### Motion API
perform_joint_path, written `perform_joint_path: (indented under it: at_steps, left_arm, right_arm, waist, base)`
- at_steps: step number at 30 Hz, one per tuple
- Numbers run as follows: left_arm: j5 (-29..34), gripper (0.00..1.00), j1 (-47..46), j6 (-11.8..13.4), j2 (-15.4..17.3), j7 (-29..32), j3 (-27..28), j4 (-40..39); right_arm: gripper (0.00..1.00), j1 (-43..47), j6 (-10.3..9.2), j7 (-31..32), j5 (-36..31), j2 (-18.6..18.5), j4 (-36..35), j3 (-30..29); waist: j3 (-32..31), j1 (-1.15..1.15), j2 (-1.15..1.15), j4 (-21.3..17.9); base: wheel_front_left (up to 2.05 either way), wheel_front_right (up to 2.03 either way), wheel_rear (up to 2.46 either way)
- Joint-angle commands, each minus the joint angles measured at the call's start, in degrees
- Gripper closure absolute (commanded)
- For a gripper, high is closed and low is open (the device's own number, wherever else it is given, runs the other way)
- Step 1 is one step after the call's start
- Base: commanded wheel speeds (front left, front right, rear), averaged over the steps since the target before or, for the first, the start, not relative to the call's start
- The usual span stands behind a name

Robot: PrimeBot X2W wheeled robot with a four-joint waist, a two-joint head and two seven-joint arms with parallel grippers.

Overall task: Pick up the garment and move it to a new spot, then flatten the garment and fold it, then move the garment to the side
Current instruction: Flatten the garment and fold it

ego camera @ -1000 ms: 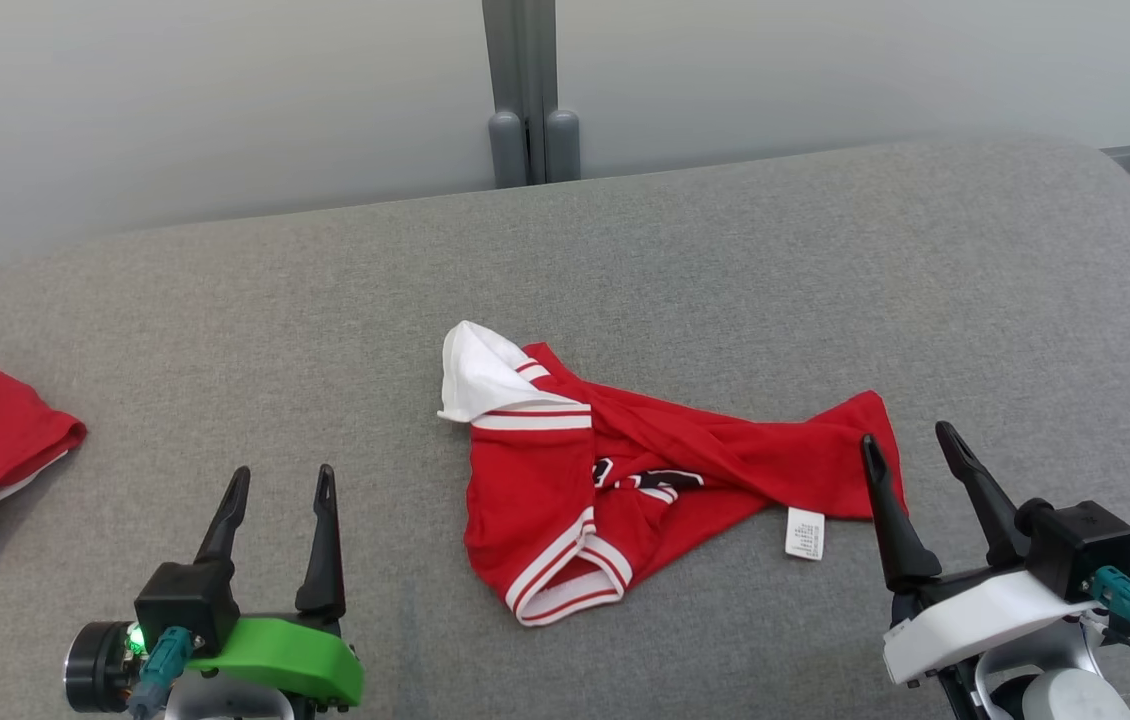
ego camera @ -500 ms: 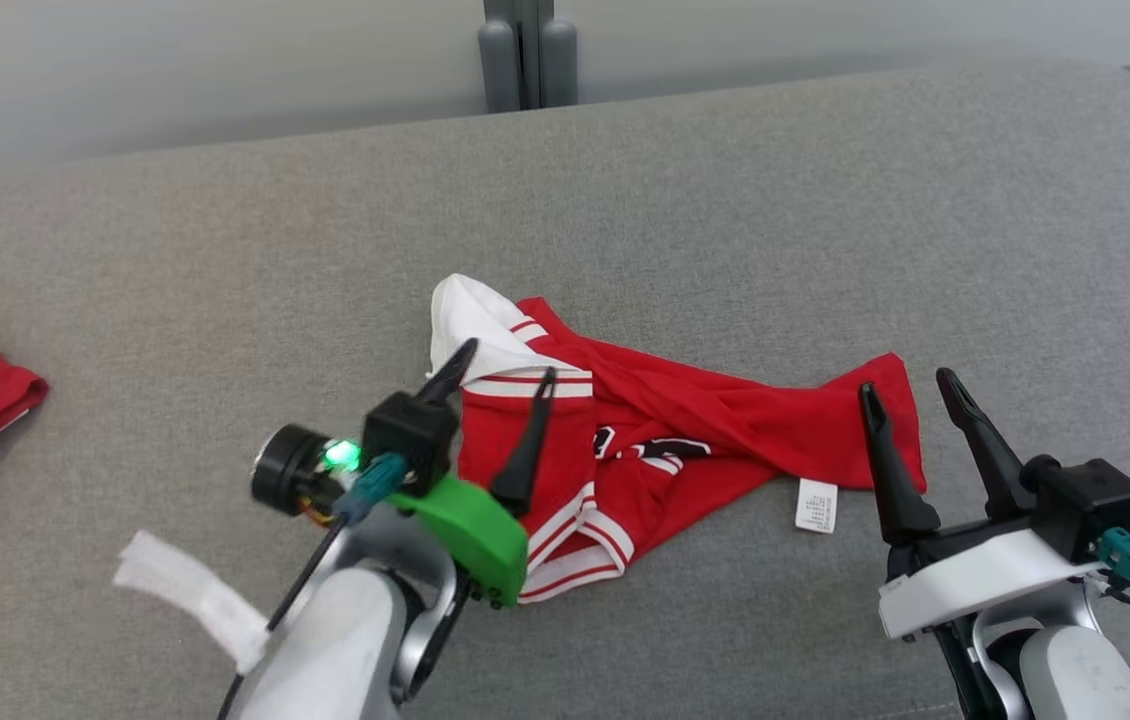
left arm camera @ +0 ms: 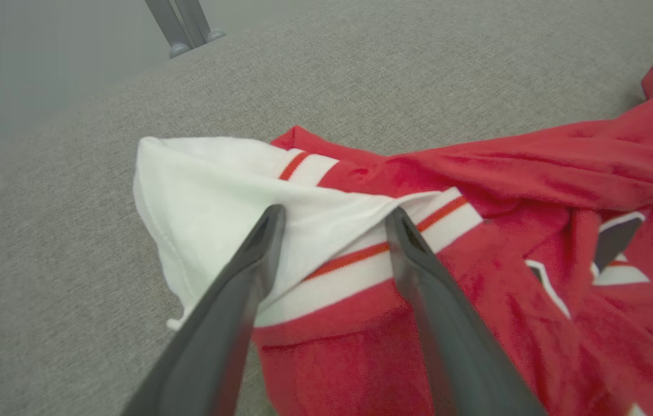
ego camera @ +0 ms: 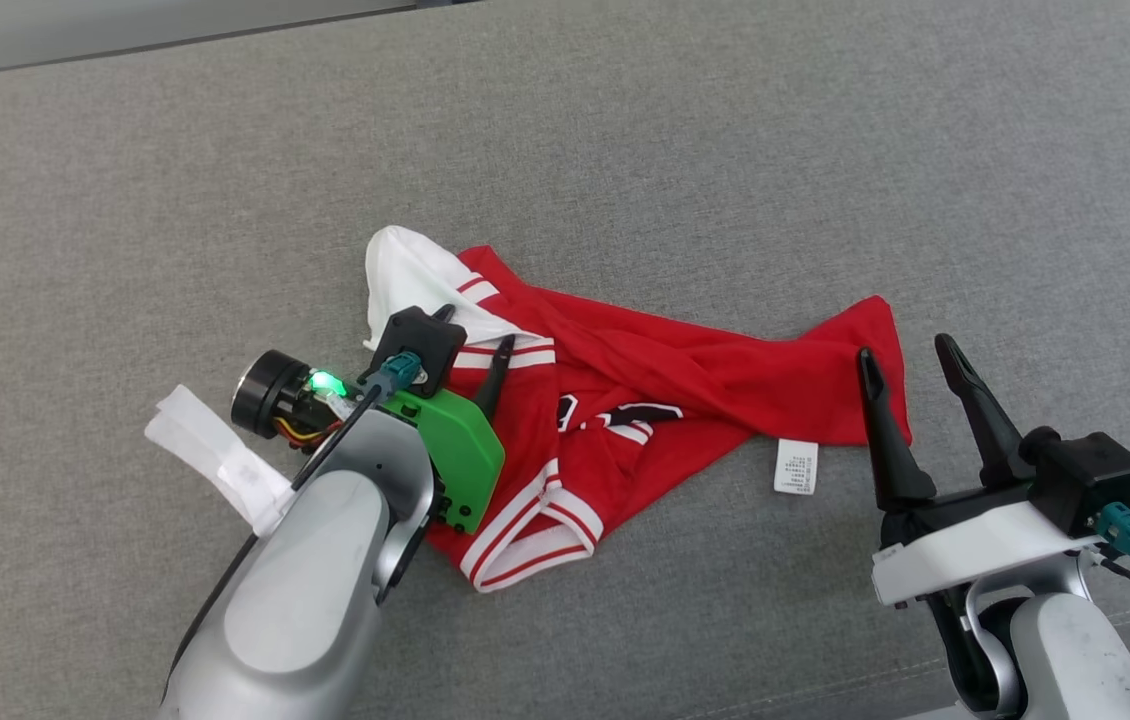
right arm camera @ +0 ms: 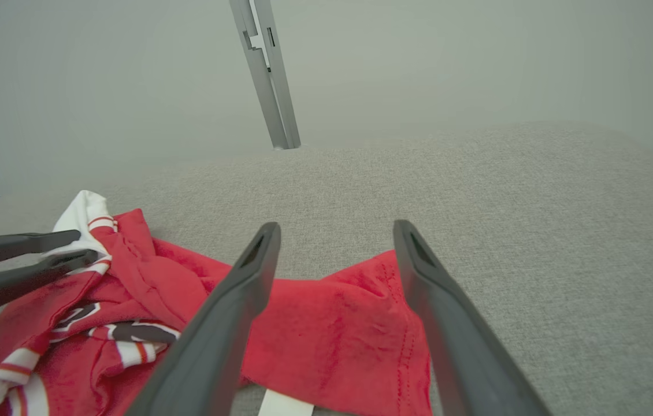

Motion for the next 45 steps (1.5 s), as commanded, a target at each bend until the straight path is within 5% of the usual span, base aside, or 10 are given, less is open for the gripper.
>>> perform_joint_path:
  at_steps: [1, 10, 18, 22, 23, 24, 34, 45]
  left_arm:
    - [0.62, 1.00, -1.09, 0.12, 0.68, -0.84, 0.10, 0.25]
    - [0.05, 1.00, 2.04, 1.67, 3.31, -6.59, 1.43, -5.59]
    - [-3.94, 1.00, 14.71, 6.06, 8.98, -6.39, 7.51, -14.99]
    - [-7.05, 1.00, 20.71, 5.87, 9.72, -5.70, 8.80, -15.33]
    - [-8.22, 0.65, 21.43, 5.84, 9.04, -6.46, 9.29, -15.27]
    - [-8.84, 0.00, 22.28, 5.92, 8.66, -7.41, 9.66, -14.92]
    - [-11.16, 0.00, 23.59, 10.96, 4.96, -22.18, 16.55, -15.36]
    - [-8.44, 0.00, 26.58, 11.20, 6.56, -23.26, 16.54, -20.50]
  right_arm:
    - [0.00, -0.99, 0.00, -0.51, 0.12, 0.16, 0.27, -0.18]
    - [0.00, -1.33, 0.00, -0.96, -0.14, 0.36, 1.26, -1.29]
    - [0.00, -0.01, 0.00, -0.36, -0.40, 0.30, 0.91, -2.80]
    - [0.00, 0.28, 0.00, 0.16, -0.63, 0.06, 0.14, -3.10]
    - [0.00, 0.42, 0.00, 0.21, -0.68, 0.01, 0.03, -3.20]
    - [0.00, 0.54, 0.00, 0.43, -0.75, -0.08, -0.23, -3.26]
    - [0.00, 1.85, 0.00, 1.82, -1.21, -0.62, -2.59, -3.59]
    - [0.00, 5.82, 0.00, 3.77, -1.15, -0.12, -4.72, -2.72]
  waist:
    - [0.96, 0.00, 0.00, -0.42]
    - [-0.40, 0.00, 0.00, 2.67]
    - [-2.34, 0.00, 0.00, 5.73]
    - [-2.71, 0.00, 0.00, 6.59]
    - [-2.83, 0.00, 0.00, 6.77]
    - [-2.97, 0.00, 0.00, 6.97]
    - [-5.50, 0.00, 0.00, 7.71]
    - [-9.65, 0.00, 0.00, 6.83]
  base:
    - [0.00, 0.00, 0.00]
    - [0.00, 0.00, 0.00]
    - [0.00, 0.00, 0.00]
    - [0.00, 0.00, 0.00]
    - [0.00, 0.00, 0.00]
    - [0.00, 0.00, 0.00]
    - [0.00, 0.00, 0.00]
    - [0.00, 0.00, 0.00]
